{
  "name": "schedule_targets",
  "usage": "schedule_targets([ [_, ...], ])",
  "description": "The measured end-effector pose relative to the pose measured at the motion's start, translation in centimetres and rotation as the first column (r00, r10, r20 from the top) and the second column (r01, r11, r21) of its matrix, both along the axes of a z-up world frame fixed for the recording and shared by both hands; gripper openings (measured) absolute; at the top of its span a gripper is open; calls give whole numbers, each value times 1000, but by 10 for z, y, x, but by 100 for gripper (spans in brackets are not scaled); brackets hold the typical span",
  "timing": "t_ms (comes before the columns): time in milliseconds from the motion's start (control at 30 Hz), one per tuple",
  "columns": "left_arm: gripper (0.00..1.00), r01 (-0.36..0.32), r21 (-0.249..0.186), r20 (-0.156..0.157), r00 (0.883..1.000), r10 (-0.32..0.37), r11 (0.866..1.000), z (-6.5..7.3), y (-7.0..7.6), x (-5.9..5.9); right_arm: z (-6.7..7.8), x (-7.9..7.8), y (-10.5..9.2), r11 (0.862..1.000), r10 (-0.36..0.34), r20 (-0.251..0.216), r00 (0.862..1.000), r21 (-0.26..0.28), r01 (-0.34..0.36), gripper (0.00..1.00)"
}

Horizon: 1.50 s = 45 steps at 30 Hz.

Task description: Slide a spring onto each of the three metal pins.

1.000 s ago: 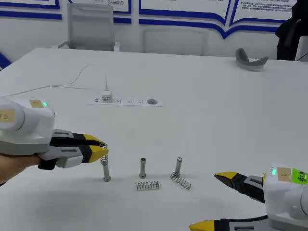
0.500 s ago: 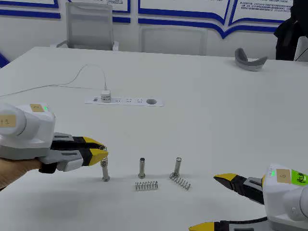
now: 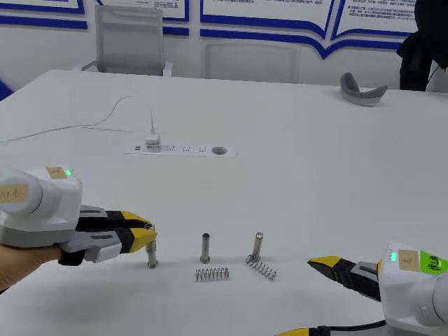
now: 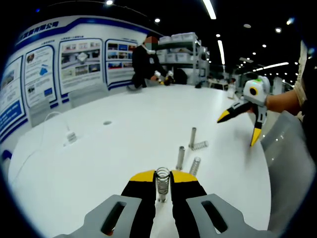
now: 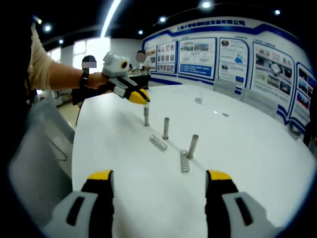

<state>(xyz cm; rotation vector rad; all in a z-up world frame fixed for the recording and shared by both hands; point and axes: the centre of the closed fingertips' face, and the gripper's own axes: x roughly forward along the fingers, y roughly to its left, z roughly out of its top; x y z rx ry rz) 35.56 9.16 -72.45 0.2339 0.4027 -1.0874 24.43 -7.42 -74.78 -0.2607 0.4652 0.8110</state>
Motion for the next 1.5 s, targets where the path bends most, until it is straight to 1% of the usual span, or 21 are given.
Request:
schedule_targets([
  [233, 10, -2, 6, -3, 1000, 2, 1000, -9, -2, -1, -2, -2, -1, 1000, -3, -7, 1000, 0, 3, 77],
  [467, 10, -8, 2, -5, 1000, 8, 1000, -12, -1, -2, -3, -1, 1, 1000, -1, -10, 1000, 0, 1, 77],
  [733, 10, -15, 9, -6, 1000, 15, 1000, -21, -1, -1, -7, -2, 0, 1000, -1, -19, 1000, 0, 1, 77],
  [933, 10, -21, 14, -12, 1000, 21, 1000, -27, 0, -1, -8, -2, 0, 1000, -2, -21, 1000, 0, 2, 77],
  [1200, 10, -24, 18, -19, 1000, 24, 1000, -32, 0, -1, -10, -2, 0, 1000, -1, -26, 1000, 0, 1, 77],
  [1233, 10, -26, 9, -17, 1000, 26, 1000, -31, 0, 0, -11, -2, 0, 1000, -1, -27, 1000, -1, 1, 77],
  [1267, 10, -27, 11, -20, 999, 27, 1000, -32, 0, 0, -11, -2, 0, 1000, -1, -27, 1000, -1, 1, 77],
  [1500, 11, -15, 18, -6, 1000, 15, 1000, -31, 0, -1, -10, -2, 1, 1000, -2, -25, 1000, 0, 2, 77],
])
